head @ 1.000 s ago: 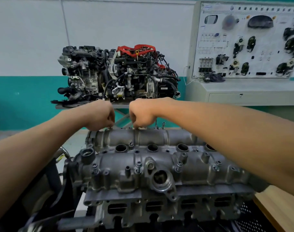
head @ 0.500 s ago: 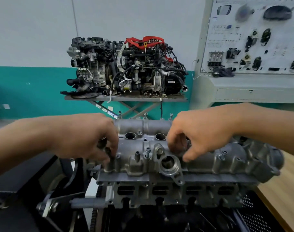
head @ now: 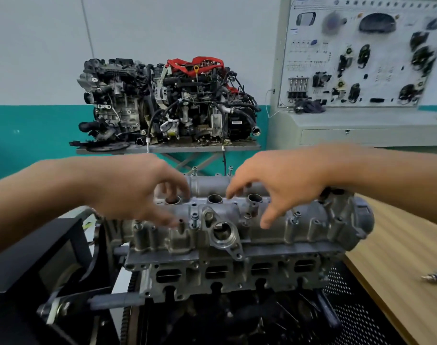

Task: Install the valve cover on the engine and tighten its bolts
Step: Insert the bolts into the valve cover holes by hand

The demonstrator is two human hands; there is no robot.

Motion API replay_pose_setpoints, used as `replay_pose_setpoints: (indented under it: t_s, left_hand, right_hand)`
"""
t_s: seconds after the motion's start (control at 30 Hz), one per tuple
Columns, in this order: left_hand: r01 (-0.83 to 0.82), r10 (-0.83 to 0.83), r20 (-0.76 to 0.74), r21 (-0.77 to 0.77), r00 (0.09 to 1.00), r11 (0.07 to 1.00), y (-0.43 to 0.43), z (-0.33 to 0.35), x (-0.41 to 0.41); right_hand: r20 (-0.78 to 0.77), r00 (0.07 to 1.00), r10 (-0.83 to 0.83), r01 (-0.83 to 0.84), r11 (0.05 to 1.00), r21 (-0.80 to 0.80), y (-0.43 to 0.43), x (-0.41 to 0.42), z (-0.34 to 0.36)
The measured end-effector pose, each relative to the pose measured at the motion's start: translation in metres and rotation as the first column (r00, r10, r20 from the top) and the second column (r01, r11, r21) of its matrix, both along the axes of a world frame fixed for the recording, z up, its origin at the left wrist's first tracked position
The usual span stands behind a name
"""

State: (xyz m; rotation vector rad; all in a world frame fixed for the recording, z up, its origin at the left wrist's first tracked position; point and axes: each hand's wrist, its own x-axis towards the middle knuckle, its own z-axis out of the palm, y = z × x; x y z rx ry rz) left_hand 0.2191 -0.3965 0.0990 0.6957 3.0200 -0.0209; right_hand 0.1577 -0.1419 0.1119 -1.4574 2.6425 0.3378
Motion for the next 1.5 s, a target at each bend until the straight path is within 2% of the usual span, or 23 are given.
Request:
replay_pose_setpoints:
  t_s: [0.13, 0.27, 0.37, 0.47, 0.6, 0.67, 0.77, 0.83, 0.9, 1.0, 1.17, 1.23, 1.37, 1.43, 1.5]
  left_hand:
    - [0.047, -0.047, 0.006, -0.101, 0.999, 0.994, 0.038, -0.006, -0.012]
    - [0.038, -0.032, 0.044, -0.137, 0.999, 0.990, 0.044, -0.009, -0.018]
    - [0.053, -0.043, 0.053, -0.198, 0.998, 0.979, 0.044, -0.004, -0.014]
    - [0.054, -0.044, 0.050, -0.209, 0.998, 0.976, 0.047, -0.005, -0.014]
    - [-0.003, 0.020, 0.112, -0.144, 0.993, 0.990, 0.045, 0.008, -0.018]
    - [0.021, -0.018, 0.038, -0.099, 0.999, 0.995, 0.056, 0.024, -0.022]
    - [0.185, -0.173, -0.167, 0.059, 0.971, 0.981, 0.109, 0.024, -0.027]
    - [0.328, -0.309, -0.148, 0.126, 0.939, 0.936, 0.168, 0.008, -0.020]
    - [0.448, -0.433, -0.122, 0.153, 0.893, 0.881, 0.230, -0.014, -0.015]
    - [0.524, -0.524, -0.047, 0.154, 0.851, 0.838, 0.315, -0.055, -0.016]
    - [0.478, -0.496, 0.038, 0.209, 0.868, 0.853, 0.421, -0.132, -0.035]
    - [0.443, -0.468, 0.049, 0.247, 0.882, 0.862, 0.450, -0.160, -0.044]
    - [0.417, -0.437, 0.020, 0.258, 0.899, 0.871, 0.499, -0.191, -0.067]
    - [0.439, -0.454, 0.025, 0.209, 0.891, 0.874, 0.524, -0.198, -0.081]
    - [0.473, -0.479, 0.011, 0.148, 0.878, 0.869, 0.551, -0.203, -0.091]
  right_hand:
    - [-0.052, 0.994, -0.096, 0.092, 0.993, -0.071, 0.031, 0.002, 0.005]
    - [-0.068, 0.987, -0.149, 0.149, 0.989, -0.006, 0.050, 0.004, -0.013]
    - [-0.065, 0.988, -0.142, 0.144, 0.989, 0.021, 0.056, 0.003, -0.020]
    - [-0.101, 0.986, -0.135, 0.131, 0.990, -0.048, 0.055, 0.001, -0.011]
    - [-0.160, 0.973, -0.166, 0.157, 0.985, -0.067, 0.061, 0.004, 0.019]
    - [-0.169, 0.968, -0.183, 0.158, 0.976, -0.153, 0.078, 0.011, 0.027]
    - [-0.177, 0.949, -0.262, 0.202, 0.934, -0.295, 0.121, 0.024, 0.022]
    - [-0.155, 0.914, -0.374, 0.316, 0.899, -0.304, 0.159, 0.036, 0.005]
    - [-0.114, 0.857, -0.502, 0.462, 0.848, -0.260, 0.201, 0.047, -0.020]
    - [-0.071, 0.733, -0.677, 0.658, 0.731, -0.182, 0.271, 0.060, -0.061]
    - [0.011, 0.409, -0.912, 0.906, 0.404, -0.126, 0.383, 0.072, -0.127]
    - [0.059, 0.263, -0.963, 0.961, 0.256, -0.108, 0.416, 0.070, -0.150]
    - [0.191, 0.054, -0.980, 0.993, 0.032, -0.117, 0.456, 0.060, -0.175]
    - [0.246, -0.004, -0.969, 0.994, -0.030, -0.102, 0.461, 0.053, -0.182]
    - [0.281, -0.012, -0.960, 0.997, -0.032, -0.069, 0.461, 0.046, -0.188]
